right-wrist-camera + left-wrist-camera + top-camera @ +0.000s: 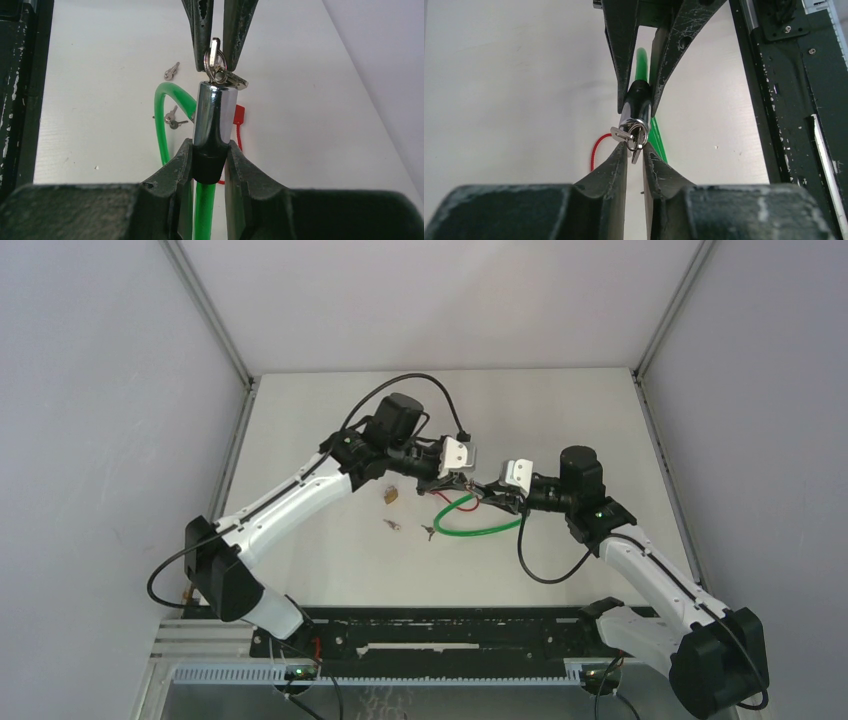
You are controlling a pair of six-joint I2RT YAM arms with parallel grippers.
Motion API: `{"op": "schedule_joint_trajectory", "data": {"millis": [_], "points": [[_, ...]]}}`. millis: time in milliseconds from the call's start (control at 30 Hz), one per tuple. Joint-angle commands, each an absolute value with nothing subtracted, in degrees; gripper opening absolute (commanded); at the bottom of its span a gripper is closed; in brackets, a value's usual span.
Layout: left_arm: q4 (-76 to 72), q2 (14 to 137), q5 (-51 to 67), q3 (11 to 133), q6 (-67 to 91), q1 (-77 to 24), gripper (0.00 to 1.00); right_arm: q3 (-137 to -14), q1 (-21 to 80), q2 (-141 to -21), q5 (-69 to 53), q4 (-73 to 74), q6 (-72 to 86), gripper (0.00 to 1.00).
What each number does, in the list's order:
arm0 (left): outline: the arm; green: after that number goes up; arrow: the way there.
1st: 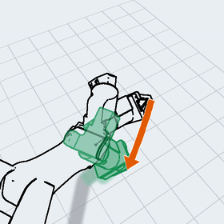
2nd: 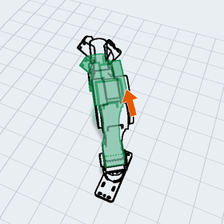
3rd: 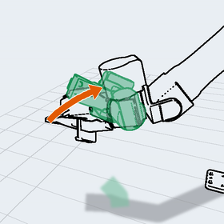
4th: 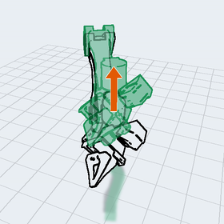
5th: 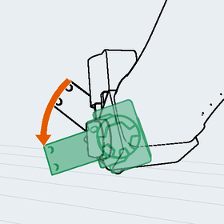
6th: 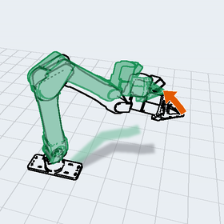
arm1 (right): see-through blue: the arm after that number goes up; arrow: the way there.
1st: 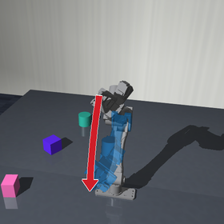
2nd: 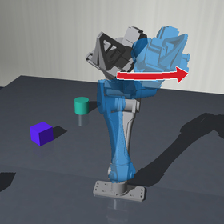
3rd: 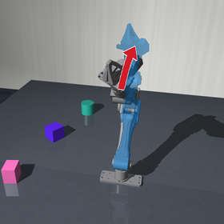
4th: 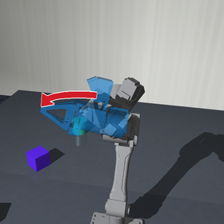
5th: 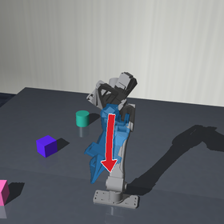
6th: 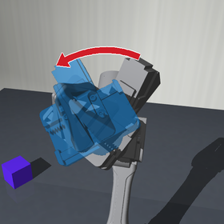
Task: Lock with the key
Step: Lock the lock at the center of the board.
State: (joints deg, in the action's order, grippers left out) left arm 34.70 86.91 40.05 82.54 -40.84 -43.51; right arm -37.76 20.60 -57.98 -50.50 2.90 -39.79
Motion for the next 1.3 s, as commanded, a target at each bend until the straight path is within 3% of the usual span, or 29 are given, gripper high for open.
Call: {"op": "schedule_joint_trajectory", "data": {"millis": [0, 233, 500, 1267], "points": [[31.3, 87.1, 41.1, 85.1, -37.1, -44.1, 0.17, -36.4, 20.3, -59.1, -49.0, 7.8, -41.0, 0.0], [26.1, 87.7, 39.6, 84.1, -20.2, -44.1, 0.0, -36.3, 20.2, -58.6, -48.2, 7.5, -40.9, 0.0], [27.2, 88.3, 36.7, 84.5, -8.0, -44.1, 0.0, -36.4, 19.7, -58.6, -47.5, 7.4, -41.1, 0.0], [31.4, 83.7, 36.3, 87.6, -15.1, -43.5, 0.0, -36.4, 17.5, -59.8, -46.7, 9.7, -44.8, 0.0]]}}
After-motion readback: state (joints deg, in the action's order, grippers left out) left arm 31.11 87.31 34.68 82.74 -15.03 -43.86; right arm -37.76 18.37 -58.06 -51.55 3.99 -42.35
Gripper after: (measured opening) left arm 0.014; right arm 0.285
